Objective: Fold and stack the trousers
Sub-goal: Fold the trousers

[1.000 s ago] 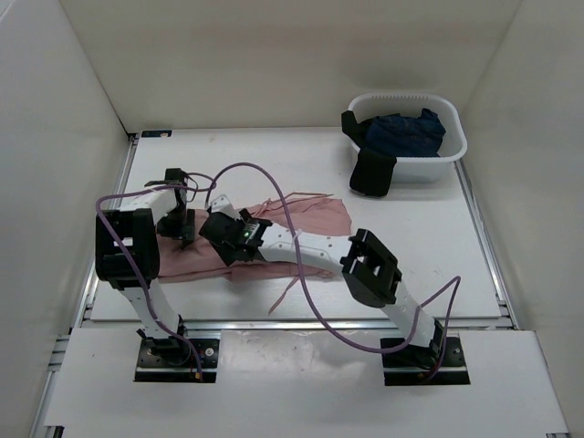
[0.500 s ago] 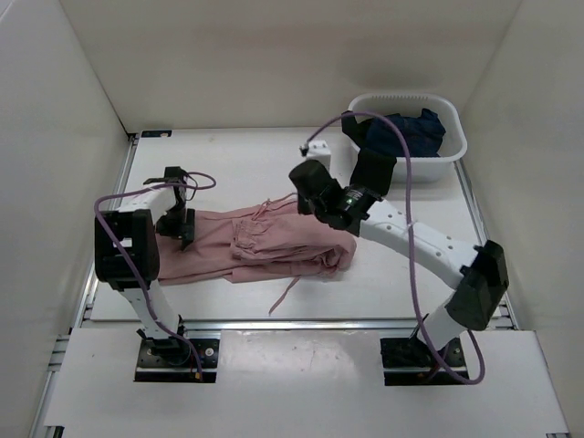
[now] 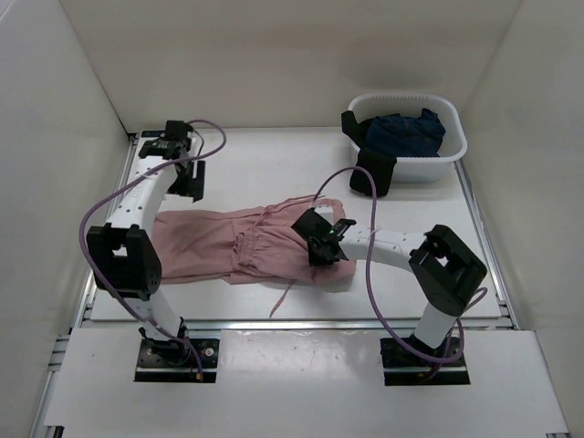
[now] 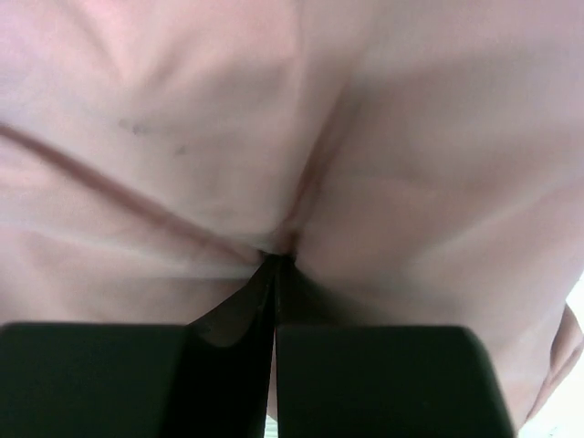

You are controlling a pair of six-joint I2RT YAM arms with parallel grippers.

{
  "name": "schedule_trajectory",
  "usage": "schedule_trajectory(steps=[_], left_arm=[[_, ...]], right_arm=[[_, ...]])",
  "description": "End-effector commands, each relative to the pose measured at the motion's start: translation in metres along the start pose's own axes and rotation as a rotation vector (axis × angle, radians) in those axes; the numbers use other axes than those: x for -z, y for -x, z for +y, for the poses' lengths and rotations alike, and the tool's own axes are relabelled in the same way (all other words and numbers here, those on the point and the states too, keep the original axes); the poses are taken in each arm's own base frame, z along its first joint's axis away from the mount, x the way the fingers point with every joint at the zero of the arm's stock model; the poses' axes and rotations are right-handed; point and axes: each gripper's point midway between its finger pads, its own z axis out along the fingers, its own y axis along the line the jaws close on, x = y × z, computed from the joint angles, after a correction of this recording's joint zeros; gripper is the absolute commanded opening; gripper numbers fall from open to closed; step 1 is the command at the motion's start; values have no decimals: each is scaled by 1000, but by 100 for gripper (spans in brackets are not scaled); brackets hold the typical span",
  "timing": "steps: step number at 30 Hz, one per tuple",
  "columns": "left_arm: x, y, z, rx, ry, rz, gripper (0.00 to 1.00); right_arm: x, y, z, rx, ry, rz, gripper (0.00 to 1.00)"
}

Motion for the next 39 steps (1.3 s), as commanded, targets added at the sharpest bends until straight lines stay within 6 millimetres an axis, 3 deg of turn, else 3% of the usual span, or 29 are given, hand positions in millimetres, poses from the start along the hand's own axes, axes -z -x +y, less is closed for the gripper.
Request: schedule_trajectory(steps=[1, 2, 3, 6, 7, 8, 10, 12, 15, 17, 21, 26, 29, 30, 32, 33, 34, 37, 39], left_arm=[[59, 9, -59, -101, -206, -82, 93], [72, 4, -84, -159, -270, -93, 93], [77, 2, -96, -183, -301, -97, 93], [84, -21, -132, -265, -407, -48, 93], [83, -29, -139, -283, -423, -31, 93], [82, -34, -145, -299, -437, -21, 93], [70, -57, -158, -341, -449, 31, 93], [49, -76, -160, -363, -419, 58, 93], [28, -94, -165, -396, -383, 81, 93], [15, -102, -166, -415, -345, 89, 93], [9, -103, -170, -429, -333, 97, 94], [7, -100, -170, -430, -324, 95, 94], [7, -100, -170, -430, -324, 95, 94], [8, -102, -168, -430, -324, 95, 94], [10, -101, -168, -427, -326, 87, 95], [10, -101, -168, -427, -326, 87, 95], [13, -99, -167, -424, -328, 77, 95], [25, -98, -161, -421, -331, 65, 97], [31, -93, -150, -380, -336, 47, 98]], right_arm=[[15, 27, 17, -39, 31, -72, 0], [24, 33, 15, -45, 30, -95, 2], [32, 37, 12, -48, 24, -109, 6], [64, 54, -1, -89, 12, -185, 44], [82, 63, -3, -108, 35, -227, 71], [91, 67, -3, -128, 55, -248, 80], [105, 75, -25, -192, 56, -282, 94], [102, 82, -49, -267, 46, -284, 99], [86, 82, -61, -258, 140, -232, 99], [70, 83, -59, -247, 194, -202, 99], [34, 78, -76, -247, 178, -141, 99], [13, 71, -52, -270, 393, -114, 97], [3, 55, -51, -296, 412, -49, 73], [-2, 47, -50, -310, 416, -22, 57], [-2, 42, -52, -355, 451, 11, 41], [-4, 36, -57, -383, 446, 30, 11], [-5, 39, -69, -443, 431, 23, 0], [13, 41, -103, -505, 339, -15, 0], [45, 45, -123, -504, 268, -24, 0]])
